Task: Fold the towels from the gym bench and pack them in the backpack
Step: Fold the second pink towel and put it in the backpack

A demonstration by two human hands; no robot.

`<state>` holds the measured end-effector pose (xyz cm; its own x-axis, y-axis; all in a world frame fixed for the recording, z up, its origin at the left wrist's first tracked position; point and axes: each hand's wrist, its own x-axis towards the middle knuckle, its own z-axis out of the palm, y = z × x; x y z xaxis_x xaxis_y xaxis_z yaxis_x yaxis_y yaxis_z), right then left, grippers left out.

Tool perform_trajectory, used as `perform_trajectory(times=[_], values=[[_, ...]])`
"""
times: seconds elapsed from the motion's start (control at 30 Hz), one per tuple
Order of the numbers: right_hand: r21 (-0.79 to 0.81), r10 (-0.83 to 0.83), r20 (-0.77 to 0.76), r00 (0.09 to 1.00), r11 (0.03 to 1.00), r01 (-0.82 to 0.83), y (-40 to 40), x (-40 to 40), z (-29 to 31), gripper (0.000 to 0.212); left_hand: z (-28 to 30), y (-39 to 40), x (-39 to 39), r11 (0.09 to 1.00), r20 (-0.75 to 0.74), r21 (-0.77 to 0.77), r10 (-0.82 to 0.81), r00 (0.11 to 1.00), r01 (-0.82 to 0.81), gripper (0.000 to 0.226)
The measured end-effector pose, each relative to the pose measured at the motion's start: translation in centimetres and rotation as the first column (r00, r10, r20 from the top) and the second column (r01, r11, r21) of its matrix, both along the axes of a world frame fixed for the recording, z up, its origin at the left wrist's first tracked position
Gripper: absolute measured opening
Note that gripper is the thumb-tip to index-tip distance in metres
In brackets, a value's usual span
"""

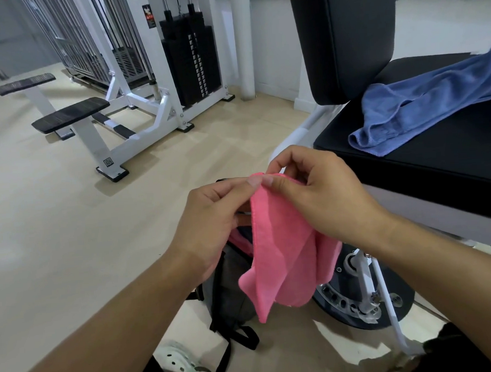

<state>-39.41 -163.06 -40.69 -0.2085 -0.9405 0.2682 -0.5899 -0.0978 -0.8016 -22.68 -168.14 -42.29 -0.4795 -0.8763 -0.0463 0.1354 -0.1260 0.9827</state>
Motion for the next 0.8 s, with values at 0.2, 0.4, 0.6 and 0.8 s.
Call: perform_trajectory(times=[0.2, 0.4, 0.6, 0.8], values=[[0.022, 0.067, -0.029, 0.997, 0.998, -0.066, 0.02, 0.12, -0.25, 0.011, -0.31, 0.01, 0.14, 0.999, 0.046, -0.040, 0.038, 0.998, -0.037, 0.028], [0.056, 0.153, 0.016, 0.988, 0.987, -0.154, 0.05, 0.17, -0.24, 0.012, -0.41, -0.11, 0.31, 0.996, 0.103, -0.052, 0.073, 0.992, -0.068, 0.028], [0.061, 0.175, 0.043, 0.984, 0.982, -0.178, 0.06, 0.04, -0.09, 0.016, -0.28, -0.14, 0.25, 0.995, 0.109, -0.050, 0.086, 0.990, -0.081, 0.027], [0.068, 0.199, 0.089, 0.976, 0.976, -0.205, 0.07, 0.10, -0.09, 0.015, -0.33, -0.24, 0.37, 0.986, 0.155, -0.132, 0.119, 0.981, -0.099, 0.029]])
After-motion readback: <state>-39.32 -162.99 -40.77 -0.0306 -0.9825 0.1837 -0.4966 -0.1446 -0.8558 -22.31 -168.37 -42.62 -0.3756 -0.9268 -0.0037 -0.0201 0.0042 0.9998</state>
